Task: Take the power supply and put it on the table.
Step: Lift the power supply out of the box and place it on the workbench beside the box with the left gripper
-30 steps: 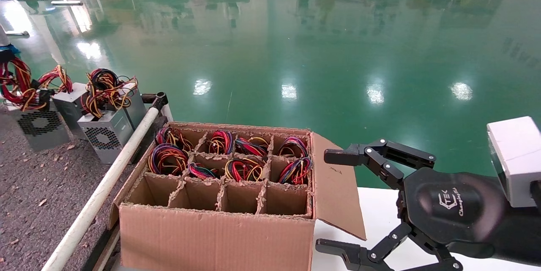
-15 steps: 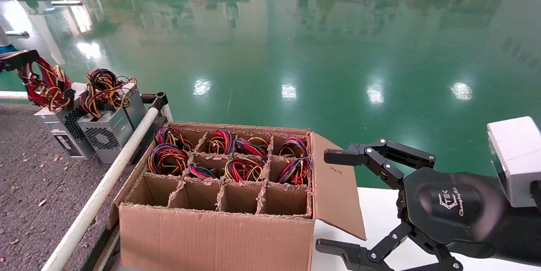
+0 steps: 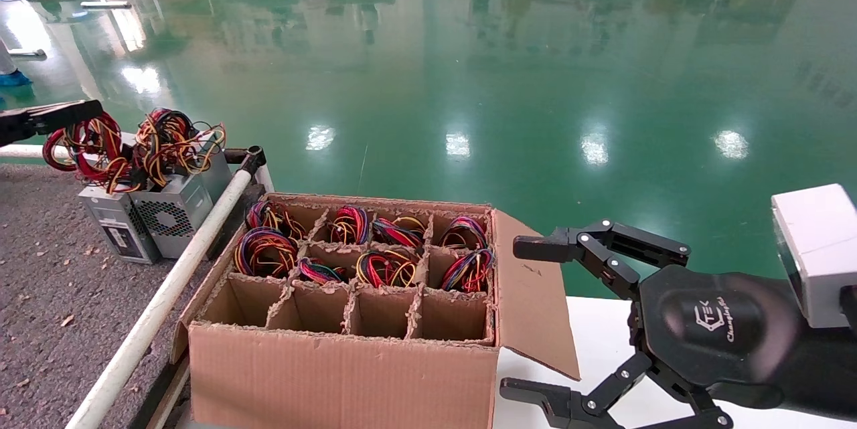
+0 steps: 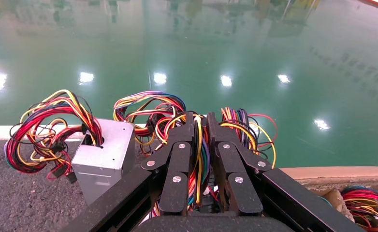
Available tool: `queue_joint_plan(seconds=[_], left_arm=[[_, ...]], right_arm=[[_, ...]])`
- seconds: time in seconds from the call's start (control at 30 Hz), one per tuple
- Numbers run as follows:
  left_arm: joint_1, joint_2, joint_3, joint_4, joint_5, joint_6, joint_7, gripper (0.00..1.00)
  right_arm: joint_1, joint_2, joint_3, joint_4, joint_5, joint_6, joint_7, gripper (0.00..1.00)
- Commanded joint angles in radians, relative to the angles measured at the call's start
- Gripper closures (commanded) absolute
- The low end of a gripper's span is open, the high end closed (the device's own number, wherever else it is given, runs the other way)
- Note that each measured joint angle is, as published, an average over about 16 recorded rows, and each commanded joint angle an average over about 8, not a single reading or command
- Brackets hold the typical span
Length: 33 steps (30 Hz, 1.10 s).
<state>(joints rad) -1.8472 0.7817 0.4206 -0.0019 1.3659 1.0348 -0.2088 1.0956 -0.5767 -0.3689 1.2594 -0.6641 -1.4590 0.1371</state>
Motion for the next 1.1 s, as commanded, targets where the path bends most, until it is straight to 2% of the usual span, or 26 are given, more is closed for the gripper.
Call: queue_joint_plan(seconds=[0.03,0.87,1.1], left_arm=[[0.000,0.002,0.000,-0.001,0.000,-0.002,0.002,1.00],[0.022,0.108,-0.031,-0.004,-0.044,-0.281,0.054,1.00],[0.029,0.130,-0.033,-0.002,-0.047,-0.327,0.064,1.00]], right_arm=[[0.000,0.000,0.000,0.000,0.000,0.000,0.000,0.00],[0.000,0.000,0.000,0.000,0.000,0.000,0.000,0.00],[0.000,0.000,0.000,0.000,0.000,0.000,0.000,0.00]])
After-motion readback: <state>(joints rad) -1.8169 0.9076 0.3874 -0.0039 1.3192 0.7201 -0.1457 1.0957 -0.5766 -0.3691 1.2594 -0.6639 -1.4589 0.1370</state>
